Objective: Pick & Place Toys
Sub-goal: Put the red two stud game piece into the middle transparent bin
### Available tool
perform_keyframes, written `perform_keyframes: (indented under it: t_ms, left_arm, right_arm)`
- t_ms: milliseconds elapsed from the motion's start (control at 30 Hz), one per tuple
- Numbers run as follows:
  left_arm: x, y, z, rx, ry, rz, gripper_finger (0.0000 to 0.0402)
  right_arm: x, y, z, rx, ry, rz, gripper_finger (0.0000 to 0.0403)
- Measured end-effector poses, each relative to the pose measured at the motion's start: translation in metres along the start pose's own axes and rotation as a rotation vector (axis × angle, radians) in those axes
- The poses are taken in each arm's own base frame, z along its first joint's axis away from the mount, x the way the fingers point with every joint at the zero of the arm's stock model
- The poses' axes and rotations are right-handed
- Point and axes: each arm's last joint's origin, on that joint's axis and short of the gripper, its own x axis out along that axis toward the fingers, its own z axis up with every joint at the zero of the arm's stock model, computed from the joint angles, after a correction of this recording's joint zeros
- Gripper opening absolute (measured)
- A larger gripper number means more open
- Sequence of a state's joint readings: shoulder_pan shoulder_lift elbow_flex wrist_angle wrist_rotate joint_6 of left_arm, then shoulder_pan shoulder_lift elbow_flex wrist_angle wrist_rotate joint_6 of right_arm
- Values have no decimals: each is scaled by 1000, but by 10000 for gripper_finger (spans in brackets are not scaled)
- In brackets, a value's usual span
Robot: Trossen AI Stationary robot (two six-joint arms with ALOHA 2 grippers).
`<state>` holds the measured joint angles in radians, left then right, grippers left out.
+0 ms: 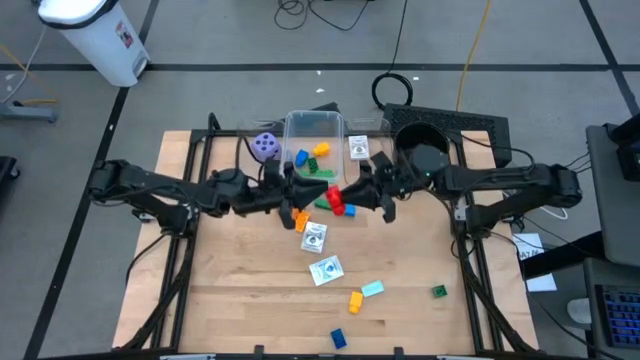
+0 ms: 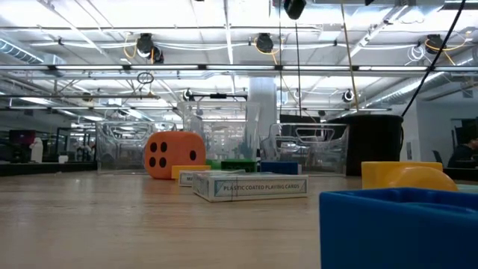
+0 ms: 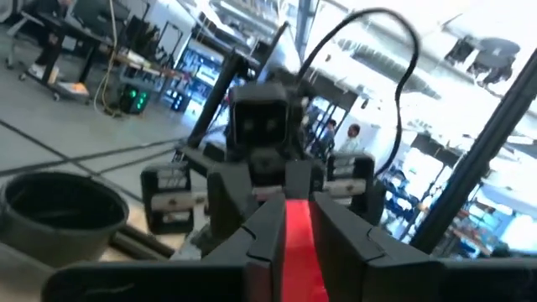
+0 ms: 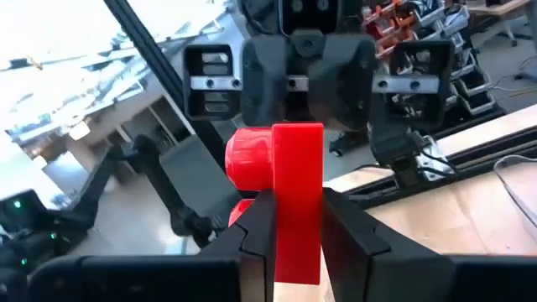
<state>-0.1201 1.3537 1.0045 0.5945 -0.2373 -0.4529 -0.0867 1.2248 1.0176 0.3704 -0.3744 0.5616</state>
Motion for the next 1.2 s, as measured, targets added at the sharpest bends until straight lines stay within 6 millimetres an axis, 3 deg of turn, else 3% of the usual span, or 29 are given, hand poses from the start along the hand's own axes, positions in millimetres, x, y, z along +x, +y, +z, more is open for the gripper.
perform_keyframes:
  t_ms: [333,500,1200]
  left_arm:
    - [4,5,11,-8,-34,17,210]
    - [4,6,11,-27,-36,20,252]
    - [13,6,-3,-53,-12,-37,267]
  right_arm:
    - [2,-6,4,41,-40,23,57]
    - [2,-6,6,56,-54,25,57]
    - [-2,-12,14,90,-132,-19,57]
